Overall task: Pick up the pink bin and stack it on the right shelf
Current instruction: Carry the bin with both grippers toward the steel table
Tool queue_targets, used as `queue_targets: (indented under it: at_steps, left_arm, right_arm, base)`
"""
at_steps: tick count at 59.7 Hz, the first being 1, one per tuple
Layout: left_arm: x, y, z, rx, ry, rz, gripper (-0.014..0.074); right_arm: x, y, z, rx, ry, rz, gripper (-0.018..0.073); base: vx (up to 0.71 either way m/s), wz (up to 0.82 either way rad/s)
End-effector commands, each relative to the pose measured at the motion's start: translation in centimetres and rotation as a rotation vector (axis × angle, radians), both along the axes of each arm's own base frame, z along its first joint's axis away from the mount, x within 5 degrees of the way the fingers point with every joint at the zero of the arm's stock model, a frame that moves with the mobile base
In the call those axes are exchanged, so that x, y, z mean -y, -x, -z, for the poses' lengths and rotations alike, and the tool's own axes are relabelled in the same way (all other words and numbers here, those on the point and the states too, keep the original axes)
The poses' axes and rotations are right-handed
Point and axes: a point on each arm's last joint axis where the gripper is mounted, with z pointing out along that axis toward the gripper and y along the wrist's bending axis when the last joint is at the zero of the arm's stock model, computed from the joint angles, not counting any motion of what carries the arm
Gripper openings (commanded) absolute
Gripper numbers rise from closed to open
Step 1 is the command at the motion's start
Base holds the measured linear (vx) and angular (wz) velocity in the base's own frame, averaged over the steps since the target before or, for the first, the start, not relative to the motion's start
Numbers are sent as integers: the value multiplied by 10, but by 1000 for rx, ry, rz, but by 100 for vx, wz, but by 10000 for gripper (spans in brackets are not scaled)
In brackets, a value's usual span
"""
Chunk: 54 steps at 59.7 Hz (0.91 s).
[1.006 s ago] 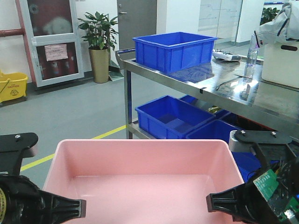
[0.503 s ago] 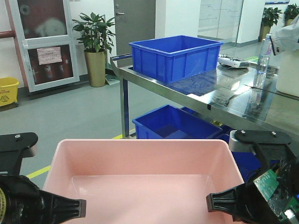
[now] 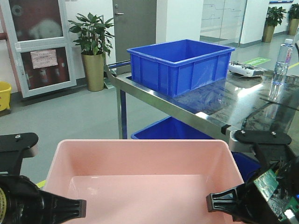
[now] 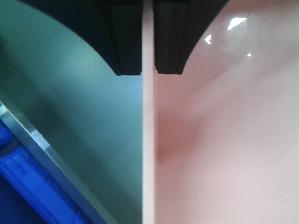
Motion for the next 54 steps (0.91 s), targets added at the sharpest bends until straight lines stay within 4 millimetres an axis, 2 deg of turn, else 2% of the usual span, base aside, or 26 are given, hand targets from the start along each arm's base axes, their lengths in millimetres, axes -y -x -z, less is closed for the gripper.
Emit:
queue_targets:
  at_steps: [1,37,54]
  left_arm:
    - [-4,1,-19,102,31,14,38]
    - [-4,1,-19,102,31,14,38]
    - [-4,1,-19,102,31,14,38]
  right_arm:
    - [6,0,-17,102,11,-5,102]
    - [6,0,-17,102,11,-5,102]
    - [6,0,-17,102,11,-5,102]
  base:
    - [36,-5]
    - [35,-6]
    - [31,-27]
